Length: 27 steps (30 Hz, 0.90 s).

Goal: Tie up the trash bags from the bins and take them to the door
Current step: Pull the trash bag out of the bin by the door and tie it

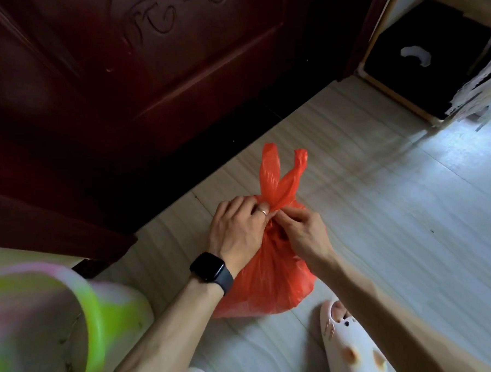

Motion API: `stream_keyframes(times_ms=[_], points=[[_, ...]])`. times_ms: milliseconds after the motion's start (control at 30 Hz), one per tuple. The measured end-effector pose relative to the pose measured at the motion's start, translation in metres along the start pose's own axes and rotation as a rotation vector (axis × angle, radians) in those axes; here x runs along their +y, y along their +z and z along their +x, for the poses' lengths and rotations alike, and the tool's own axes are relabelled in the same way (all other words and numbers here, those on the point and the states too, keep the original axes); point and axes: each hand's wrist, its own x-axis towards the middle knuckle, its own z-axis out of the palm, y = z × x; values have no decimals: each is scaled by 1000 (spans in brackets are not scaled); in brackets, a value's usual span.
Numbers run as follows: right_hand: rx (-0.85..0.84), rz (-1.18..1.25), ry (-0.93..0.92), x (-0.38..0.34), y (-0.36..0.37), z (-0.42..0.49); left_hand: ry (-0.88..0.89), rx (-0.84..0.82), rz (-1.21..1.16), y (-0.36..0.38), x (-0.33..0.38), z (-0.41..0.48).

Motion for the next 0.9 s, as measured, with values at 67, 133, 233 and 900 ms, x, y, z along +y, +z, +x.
stream_keyframes(times_ms=[67,133,233,900], points=[[-31,74,26,0,-2,0,62,-6,42,0,-1,3],[-103,252,47,1,-5,1,115,-15,80,-1,-1,6],[-120,187,87,-1,-8,-1,167,-8,71,-6,9,12],[-348,511,408,-6,-24,27,-240,-543,-509,-9,-14,22]])
